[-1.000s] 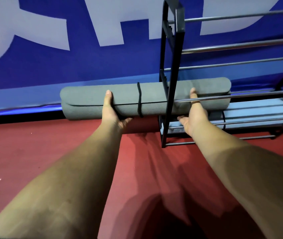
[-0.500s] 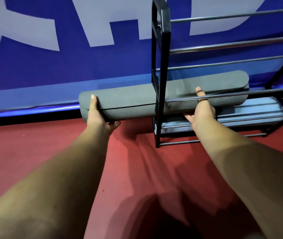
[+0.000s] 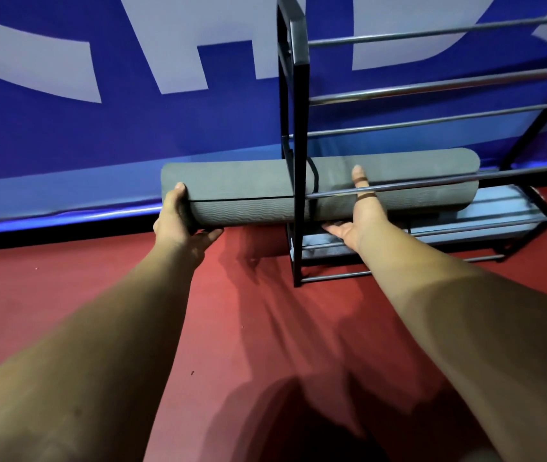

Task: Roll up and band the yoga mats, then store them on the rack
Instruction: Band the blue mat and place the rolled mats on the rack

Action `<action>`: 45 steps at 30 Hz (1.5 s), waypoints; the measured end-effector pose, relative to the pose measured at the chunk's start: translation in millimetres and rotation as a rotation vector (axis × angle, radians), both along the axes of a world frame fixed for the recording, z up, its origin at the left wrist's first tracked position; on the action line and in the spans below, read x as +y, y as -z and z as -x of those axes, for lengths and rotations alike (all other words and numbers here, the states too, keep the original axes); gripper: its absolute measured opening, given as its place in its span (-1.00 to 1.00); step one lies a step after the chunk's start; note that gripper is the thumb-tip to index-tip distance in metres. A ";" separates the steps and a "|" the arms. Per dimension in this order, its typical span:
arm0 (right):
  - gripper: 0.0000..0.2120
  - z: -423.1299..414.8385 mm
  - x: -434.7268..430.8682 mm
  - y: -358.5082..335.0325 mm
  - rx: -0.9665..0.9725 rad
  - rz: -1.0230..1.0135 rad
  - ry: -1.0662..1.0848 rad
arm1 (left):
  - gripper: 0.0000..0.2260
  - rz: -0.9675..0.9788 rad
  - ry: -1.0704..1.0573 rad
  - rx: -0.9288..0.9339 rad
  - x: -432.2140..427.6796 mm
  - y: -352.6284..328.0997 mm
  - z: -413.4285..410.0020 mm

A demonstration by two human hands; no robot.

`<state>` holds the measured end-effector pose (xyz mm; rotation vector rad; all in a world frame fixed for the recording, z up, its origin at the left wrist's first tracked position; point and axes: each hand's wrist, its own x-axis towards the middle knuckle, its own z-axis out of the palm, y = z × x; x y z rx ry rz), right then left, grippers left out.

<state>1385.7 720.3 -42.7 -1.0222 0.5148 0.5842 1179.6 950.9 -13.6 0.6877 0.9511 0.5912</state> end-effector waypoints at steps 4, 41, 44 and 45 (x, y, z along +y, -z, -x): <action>0.25 -9.4 -19.6 -8.2 -0.010 0.081 0.119 | -0.47 -0.027 0.248 0.149 -8.2 -9.8 -3.0; 0.30 -47.4 -79.3 -12.8 -0.042 0.048 0.182 | -0.56 -0.244 0.360 0.236 -96.3 -0.5 -83.3; 0.33 -53.1 -77.5 -4.0 -0.027 0.046 0.161 | -0.63 -0.236 0.344 0.207 -94.0 -0.8 -84.4; 0.32 -58.6 -78.3 3.0 -0.026 0.044 0.150 | -0.66 -0.226 0.343 0.201 -93.1 -1.0 -85.4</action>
